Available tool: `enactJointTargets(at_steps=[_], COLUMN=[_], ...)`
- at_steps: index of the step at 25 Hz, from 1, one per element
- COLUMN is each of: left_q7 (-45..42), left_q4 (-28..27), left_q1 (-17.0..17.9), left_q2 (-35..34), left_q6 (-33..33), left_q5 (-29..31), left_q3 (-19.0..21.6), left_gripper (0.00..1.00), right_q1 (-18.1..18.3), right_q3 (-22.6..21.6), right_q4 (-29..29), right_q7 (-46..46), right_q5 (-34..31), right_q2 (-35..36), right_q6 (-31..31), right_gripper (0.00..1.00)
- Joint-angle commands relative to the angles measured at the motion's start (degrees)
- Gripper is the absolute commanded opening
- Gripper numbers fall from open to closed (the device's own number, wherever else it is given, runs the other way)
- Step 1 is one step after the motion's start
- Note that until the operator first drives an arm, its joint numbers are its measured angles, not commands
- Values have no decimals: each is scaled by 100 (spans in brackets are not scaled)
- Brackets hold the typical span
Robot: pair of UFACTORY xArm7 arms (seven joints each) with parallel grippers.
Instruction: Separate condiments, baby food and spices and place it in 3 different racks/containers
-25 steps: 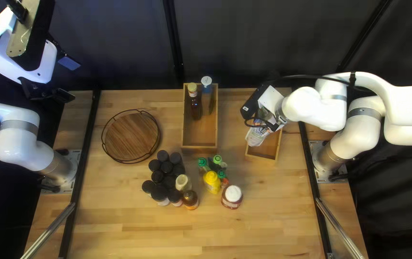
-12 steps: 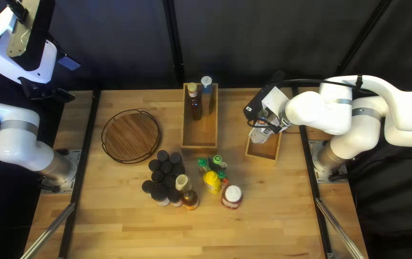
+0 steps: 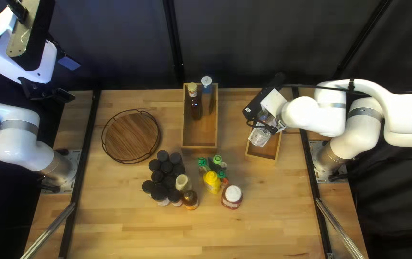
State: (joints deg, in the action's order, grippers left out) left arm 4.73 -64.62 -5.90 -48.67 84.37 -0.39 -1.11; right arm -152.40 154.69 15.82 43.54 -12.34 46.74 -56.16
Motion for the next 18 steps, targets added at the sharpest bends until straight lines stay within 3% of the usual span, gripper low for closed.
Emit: enactJointTargets(at_steps=[1,11,18], left_q7=[0,0,0], left_q4=[0,0,0], left_q1=[0,0,0], left_q2=[0,0,0], left_q6=[0,0,0], left_q5=[0,0,0], left_q3=[0,0,0], left_gripper=[100,100,100], right_q1=[-87,-109,-79], right_q3=[0,44,-172], right_q4=[160,419,471], right_q7=[-52,-235,-59], right_q5=[54,-22,-56], right_q2=[129,316,272], right_q6=[-288,-703,-885], right_gripper=[0,0,0])
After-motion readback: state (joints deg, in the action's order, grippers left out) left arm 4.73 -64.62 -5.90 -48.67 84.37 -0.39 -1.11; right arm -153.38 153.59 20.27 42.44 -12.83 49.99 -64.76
